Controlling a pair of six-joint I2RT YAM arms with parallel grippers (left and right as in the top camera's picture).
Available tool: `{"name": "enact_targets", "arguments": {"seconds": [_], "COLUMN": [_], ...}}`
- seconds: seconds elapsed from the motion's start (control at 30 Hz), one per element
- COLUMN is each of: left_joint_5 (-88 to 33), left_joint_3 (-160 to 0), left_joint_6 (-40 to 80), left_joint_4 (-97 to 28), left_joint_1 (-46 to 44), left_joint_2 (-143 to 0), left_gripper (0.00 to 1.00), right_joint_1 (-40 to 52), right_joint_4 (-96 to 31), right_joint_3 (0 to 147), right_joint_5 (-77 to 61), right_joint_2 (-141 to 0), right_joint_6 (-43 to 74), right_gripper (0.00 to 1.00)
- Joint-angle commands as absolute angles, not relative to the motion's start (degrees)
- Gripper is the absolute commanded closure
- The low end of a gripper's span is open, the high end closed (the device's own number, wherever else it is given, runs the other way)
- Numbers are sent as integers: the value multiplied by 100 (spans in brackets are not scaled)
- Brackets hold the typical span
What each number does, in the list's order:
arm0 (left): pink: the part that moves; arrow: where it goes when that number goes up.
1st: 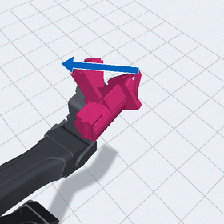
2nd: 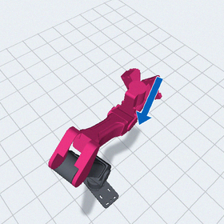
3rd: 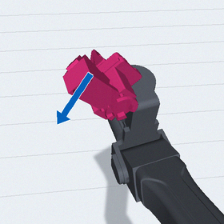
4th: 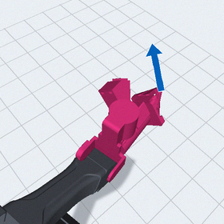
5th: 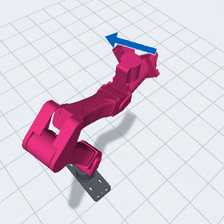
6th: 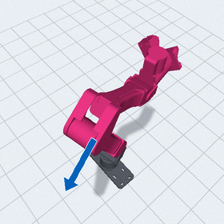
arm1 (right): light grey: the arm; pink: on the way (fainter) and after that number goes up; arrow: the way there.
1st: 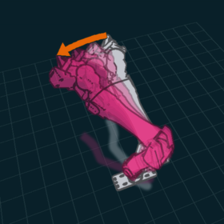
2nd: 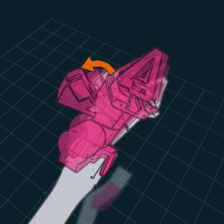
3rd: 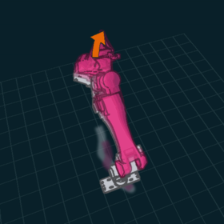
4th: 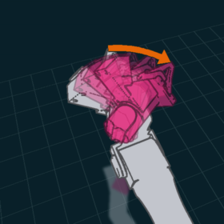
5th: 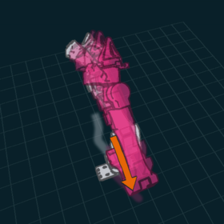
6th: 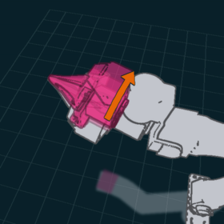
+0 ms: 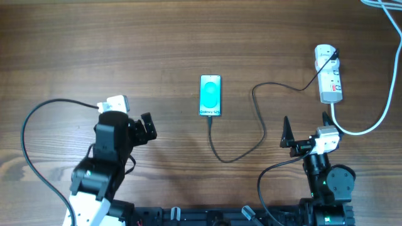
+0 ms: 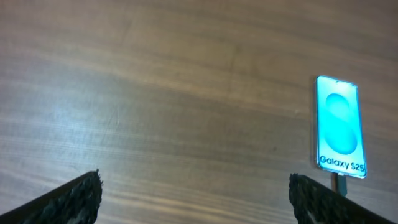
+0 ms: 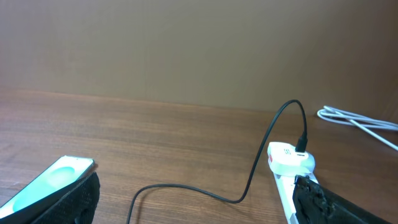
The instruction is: Plug charger to phone and switch on socket
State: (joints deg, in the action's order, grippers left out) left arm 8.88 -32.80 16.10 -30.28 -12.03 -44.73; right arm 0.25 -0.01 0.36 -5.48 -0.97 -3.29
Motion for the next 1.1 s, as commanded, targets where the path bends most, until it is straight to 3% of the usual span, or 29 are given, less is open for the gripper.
{"name": "enact_targets", "arguments": {"seconds": [0.0, 0.37, 0.63, 1.07], "left_joint_5": [687, 661, -499, -659], "left_joint_3": [-2700, -1594, -838, -401], "left_joint_6": [849, 757, 174, 193], "left_joint_4": [-2233, -1173, -539, -390], "left_joint_1": [-1170, -1160, -517, -132], "left_joint_2": [-3966, -2401, -1374, -644], "left_gripper": [0, 0, 0, 0], "right_joint_1": [47, 47, 47, 47], "right_joint_4": [12, 12, 12, 12], "right_joint_3": [30, 30, 30, 30], "right_joint_5": [-451, -454, -454, -454], "right_joint_2": [-43, -43, -43, -43], "right_joint_6": [-287, -290, -287, -287], "right_gripper": [0, 0, 0, 0]}}
